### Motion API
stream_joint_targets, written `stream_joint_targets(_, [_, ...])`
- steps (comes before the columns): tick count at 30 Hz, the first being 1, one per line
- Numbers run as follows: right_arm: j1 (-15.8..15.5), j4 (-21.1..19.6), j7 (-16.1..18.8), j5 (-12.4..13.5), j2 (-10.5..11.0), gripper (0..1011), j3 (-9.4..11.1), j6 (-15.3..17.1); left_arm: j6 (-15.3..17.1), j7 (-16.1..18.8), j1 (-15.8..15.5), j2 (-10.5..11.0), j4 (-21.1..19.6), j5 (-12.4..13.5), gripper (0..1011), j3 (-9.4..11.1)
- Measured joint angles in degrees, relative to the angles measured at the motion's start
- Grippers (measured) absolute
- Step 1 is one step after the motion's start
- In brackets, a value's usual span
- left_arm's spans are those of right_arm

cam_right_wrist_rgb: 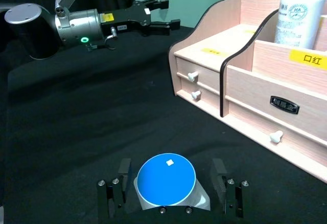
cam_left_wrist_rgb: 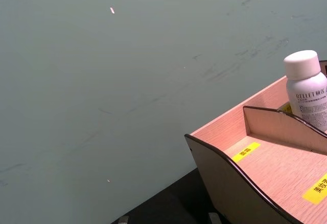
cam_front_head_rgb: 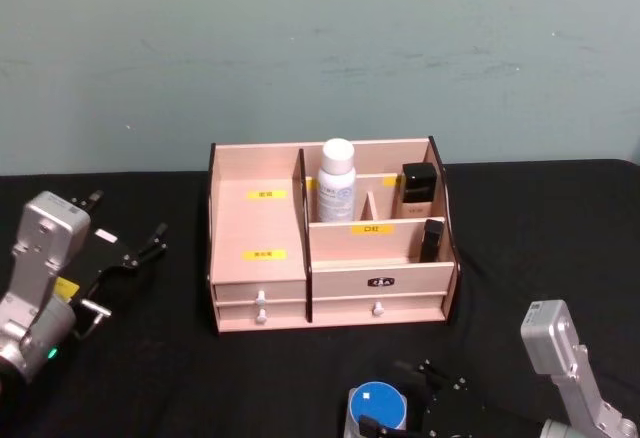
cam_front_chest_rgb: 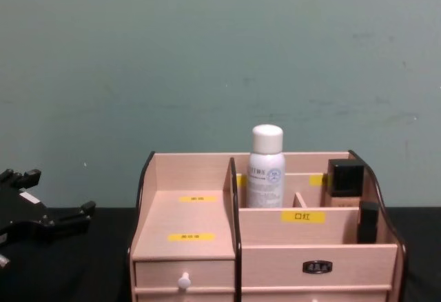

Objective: Pick up the facial cleanser and watermelon frost from the table and place them into the tiered storage box.

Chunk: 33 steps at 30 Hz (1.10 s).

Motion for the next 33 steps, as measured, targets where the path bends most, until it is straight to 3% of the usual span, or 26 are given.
stream_joint_targets(17, [1.35, 1.0, 0.38, -0.64, -0.56, 1003, -1.99, 0.47, 0.0, 0.0, 0.0, 0.0, 0.0, 0.0, 1010, 0.0])
stream_joint_targets(33, [1.55, 1.53, 0.03, -0.85, -0.61, 1002, -2.58, 1.19, 0.0, 0.0, 0.0, 0.0, 0.0, 0.0, 1009, 0.0])
